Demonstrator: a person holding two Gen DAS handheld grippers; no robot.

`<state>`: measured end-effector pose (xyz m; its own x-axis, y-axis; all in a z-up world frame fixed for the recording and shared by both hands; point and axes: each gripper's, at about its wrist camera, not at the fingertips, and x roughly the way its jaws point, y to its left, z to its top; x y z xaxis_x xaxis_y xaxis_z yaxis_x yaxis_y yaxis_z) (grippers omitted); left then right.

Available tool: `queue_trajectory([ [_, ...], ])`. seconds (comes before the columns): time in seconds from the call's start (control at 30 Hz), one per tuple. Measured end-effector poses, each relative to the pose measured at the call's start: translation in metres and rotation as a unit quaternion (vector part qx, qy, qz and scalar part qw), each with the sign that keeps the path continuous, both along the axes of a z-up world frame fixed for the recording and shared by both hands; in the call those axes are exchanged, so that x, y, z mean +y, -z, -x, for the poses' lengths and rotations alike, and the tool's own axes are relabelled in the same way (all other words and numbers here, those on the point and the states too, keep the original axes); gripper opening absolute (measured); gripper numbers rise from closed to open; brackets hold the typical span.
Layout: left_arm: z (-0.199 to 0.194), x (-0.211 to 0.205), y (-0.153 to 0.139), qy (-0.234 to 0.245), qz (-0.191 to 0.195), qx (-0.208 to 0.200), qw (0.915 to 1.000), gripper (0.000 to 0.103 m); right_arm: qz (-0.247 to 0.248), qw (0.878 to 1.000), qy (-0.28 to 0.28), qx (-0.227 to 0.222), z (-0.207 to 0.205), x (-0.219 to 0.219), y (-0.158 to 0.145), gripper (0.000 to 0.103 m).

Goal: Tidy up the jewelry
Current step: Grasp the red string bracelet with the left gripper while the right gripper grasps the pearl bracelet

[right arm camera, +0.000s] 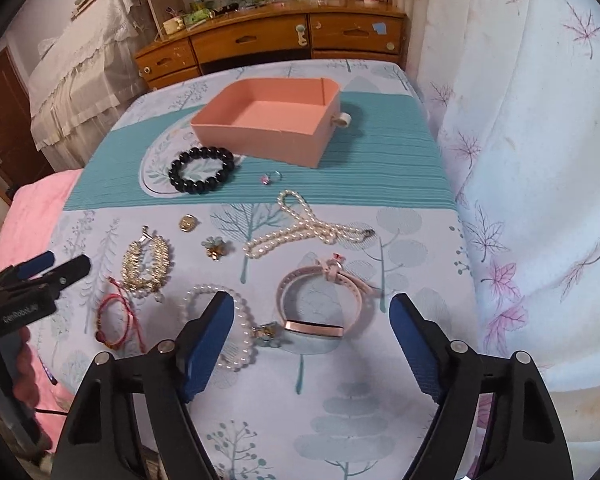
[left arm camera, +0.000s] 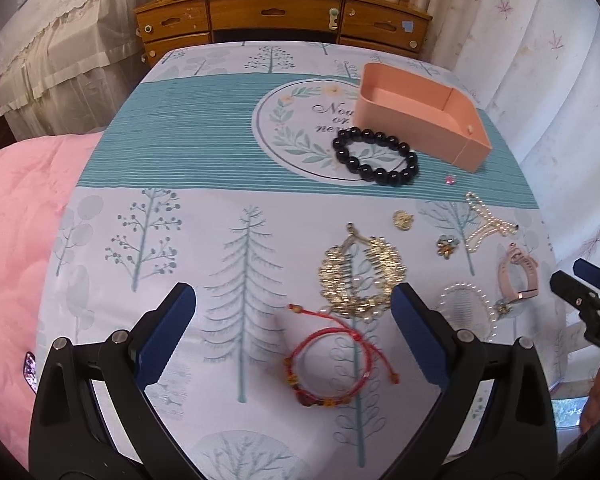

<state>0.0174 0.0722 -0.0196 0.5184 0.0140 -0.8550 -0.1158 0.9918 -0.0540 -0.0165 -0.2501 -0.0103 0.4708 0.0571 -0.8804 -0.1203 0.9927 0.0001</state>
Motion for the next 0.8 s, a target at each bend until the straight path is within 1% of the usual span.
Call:
queue_trajectory([
  [0.1, 0.0, 0.009, 0.007, 0.005, -0.01, 0.016, 0.9998, 0.097, 0.004, 1.0, 0.002, 0.008, -0.002, -0.005, 0.006, 0.076],
  [0.17, 0.0, 0.015, 0.013, 0.008, -0.007, 0.028, 0.9995, 0.097, 0.007, 1.0, 0.004, 0.016, -0.003, -0.01, 0.011, 0.072],
  [0.23, 0.002, 0.022, 0.021, 0.009, 0.0, 0.043, 0.999, 0.096, 0.006, 1.0, 0.004, 0.023, -0.003, -0.014, 0.016, 0.071],
  [0.3, 0.004, 0.027, 0.03, 0.014, 0.008, 0.061, 0.998, 0.089, 0.003, 0.999, 0.0, 0.034, -0.003, -0.015, 0.023, 0.069],
  [0.37, 0.007, 0.028, 0.039, 0.021, 0.017, 0.08, 0.9964, 0.084, -0.003, 0.999, -0.005, 0.046, -0.002, -0.013, 0.029, 0.065],
  [0.4, 0.007, 0.027, 0.042, 0.025, 0.02, 0.087, 0.9957, 0.079, -0.009, 0.999, -0.011, 0.053, -0.001, -0.011, 0.032, 0.064],
  [0.47, 0.008, 0.025, 0.049, 0.035, 0.025, 0.099, 0.9942, 0.072, -0.021, 0.997, -0.024, 0.067, 0.002, -0.003, 0.039, 0.062],
  [0.5, 0.009, 0.023, 0.05, 0.04, 0.025, 0.104, 0.9935, 0.07, -0.03, 0.996, -0.035, 0.075, 0.003, 0.003, 0.042, 0.061],
  [0.57, 0.009, 0.017, 0.052, 0.054, 0.021, 0.109, 0.9924, 0.07, -0.037, 0.994, -0.054, 0.084, 0.004, 0.015, 0.043, 0.058],
  [0.67, 0.006, 0.005, 0.055, 0.076, 0.011, 0.119, 0.99, 0.07, -0.026, 0.992, -0.084, 0.086, 0.001, 0.036, 0.045, 0.056],
  [0.73, 0.004, -0.002, 0.058, 0.091, 0.006, 0.127, 0.9877, 0.067, -0.021, 0.99, -0.102, 0.092, -0.004, 0.05, 0.046, 0.054],
  [0.77, 0.002, -0.005, 0.061, 0.097, 0.003, 0.135, 0.9861, 0.063, -0.019, 0.989, -0.112, 0.096, -0.006, 0.056, 0.047, 0.05],
  [0.8, 0.001, -0.008, 0.063, 0.102, 0.002, 0.142, 0.9846, 0.061, -0.018, 0.987, -0.12, 0.102, -0.01, 0.06, 0.048, 0.048],
])
